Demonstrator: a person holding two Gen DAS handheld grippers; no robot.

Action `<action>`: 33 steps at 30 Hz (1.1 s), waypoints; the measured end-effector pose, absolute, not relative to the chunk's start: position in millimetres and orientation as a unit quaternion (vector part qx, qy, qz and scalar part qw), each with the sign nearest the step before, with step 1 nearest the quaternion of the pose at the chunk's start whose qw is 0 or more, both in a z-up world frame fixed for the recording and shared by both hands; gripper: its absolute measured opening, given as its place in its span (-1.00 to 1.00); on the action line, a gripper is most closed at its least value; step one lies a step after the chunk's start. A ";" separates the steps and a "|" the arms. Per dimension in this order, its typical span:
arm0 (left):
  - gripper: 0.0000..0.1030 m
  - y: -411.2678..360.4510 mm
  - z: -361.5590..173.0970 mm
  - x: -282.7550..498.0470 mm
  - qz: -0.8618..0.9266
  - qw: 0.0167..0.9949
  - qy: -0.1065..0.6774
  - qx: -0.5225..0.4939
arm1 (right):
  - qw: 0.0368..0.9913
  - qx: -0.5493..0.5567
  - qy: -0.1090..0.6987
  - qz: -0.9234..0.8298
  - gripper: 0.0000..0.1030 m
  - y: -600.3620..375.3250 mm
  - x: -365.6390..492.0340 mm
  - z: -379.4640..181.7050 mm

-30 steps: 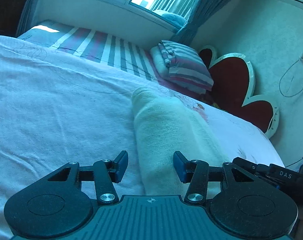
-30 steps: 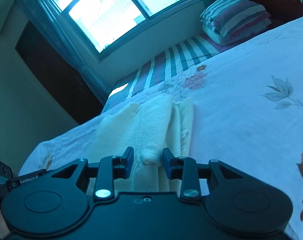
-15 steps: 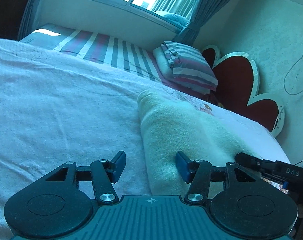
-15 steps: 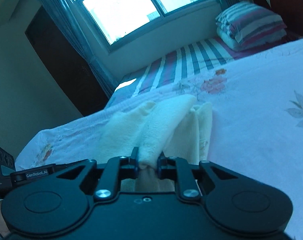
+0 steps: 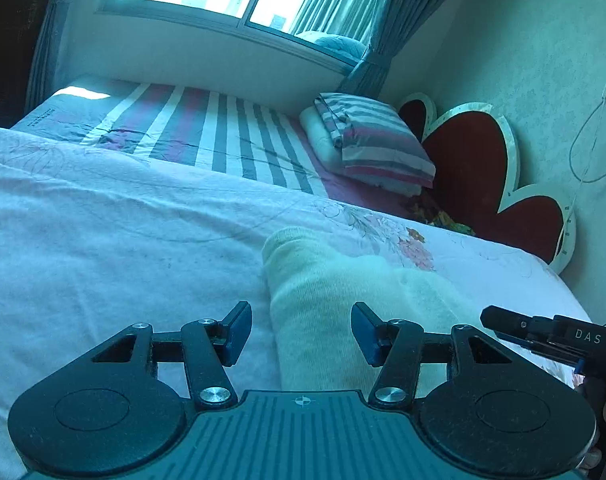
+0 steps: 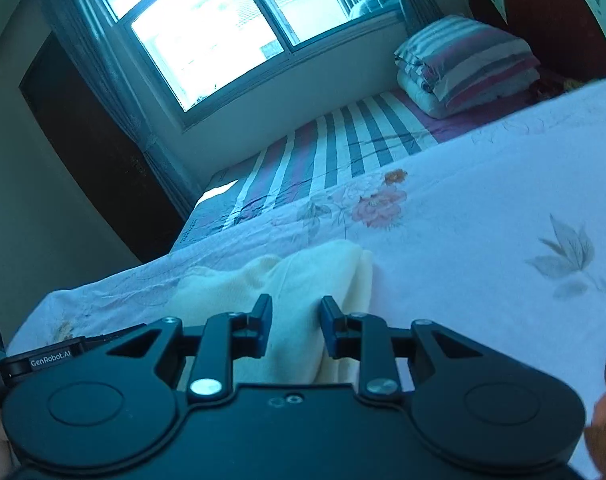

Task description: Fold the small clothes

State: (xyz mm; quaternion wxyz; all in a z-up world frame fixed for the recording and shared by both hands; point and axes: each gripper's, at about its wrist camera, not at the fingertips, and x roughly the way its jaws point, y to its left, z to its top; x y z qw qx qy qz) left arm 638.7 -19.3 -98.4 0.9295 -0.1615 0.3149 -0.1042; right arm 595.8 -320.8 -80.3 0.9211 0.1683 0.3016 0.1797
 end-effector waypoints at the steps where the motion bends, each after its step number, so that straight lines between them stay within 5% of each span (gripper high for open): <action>1: 0.05 -22.1 -101.1 647.8 -0.104 0.928 0.322 -0.155 | 0.923 0.146 0.308 0.178 -0.35 -314.4 605.4 -81.9; 3: 0.09 -27.5 -111.5 666.9 -0.099 0.922 0.348 -0.141 | 0.917 0.093 0.353 0.158 -0.38 -300.4 626.5 -94.3; 5: 0.55 -27.8 -116.3 675.8 -0.081 0.920 0.359 -0.132 | 0.920 0.074 0.354 0.151 -0.33 -300.0 632.7 -103.6; 33: 0.55 -19.3 -119.2 485.6 -0.126 0.917 0.360 -0.119 | 0.906 0.080 0.384 0.161 -0.29 -313.7 458.5 -107.2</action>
